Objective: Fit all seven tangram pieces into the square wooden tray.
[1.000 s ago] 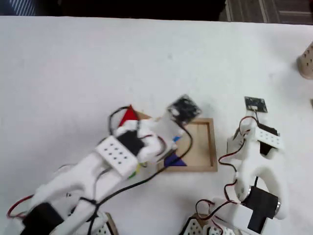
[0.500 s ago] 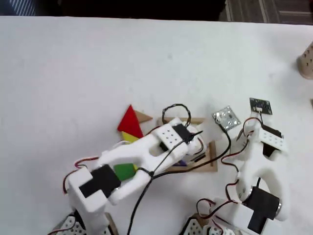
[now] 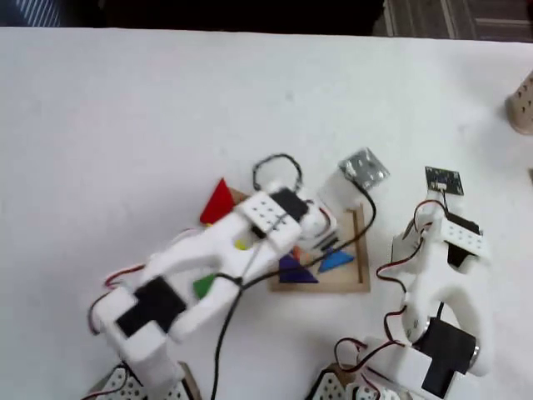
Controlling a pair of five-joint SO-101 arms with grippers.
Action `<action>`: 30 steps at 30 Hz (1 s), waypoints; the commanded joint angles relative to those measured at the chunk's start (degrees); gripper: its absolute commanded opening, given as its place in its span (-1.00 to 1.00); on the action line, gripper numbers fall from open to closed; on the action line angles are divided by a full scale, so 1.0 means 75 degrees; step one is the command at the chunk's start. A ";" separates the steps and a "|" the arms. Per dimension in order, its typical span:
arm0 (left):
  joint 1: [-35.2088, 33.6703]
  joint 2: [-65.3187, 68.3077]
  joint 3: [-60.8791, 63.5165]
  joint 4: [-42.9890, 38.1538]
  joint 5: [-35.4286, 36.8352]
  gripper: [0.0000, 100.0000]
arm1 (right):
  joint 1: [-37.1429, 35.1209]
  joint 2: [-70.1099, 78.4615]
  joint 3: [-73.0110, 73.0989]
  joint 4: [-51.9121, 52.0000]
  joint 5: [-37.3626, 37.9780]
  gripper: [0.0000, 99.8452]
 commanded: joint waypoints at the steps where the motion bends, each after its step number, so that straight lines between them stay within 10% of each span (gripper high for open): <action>1: -0.0369 -0.1284 -0.0234 0.0399 0.0199 -0.66 | 0.0041 -0.0041 -0.0223 -0.0006 0.0012 -0.55; 10: -0.0018 -0.0193 0.0059 -0.2051 0.2848 -0.86 | 0.0029 -0.0041 -0.0223 0.0006 0.0012 -0.55; 30: 0.0486 0.3229 -0.3059 -0.0457 0.2813 -0.95 | -0.0123 -0.0041 -0.0223 -0.0006 0.0023 -0.55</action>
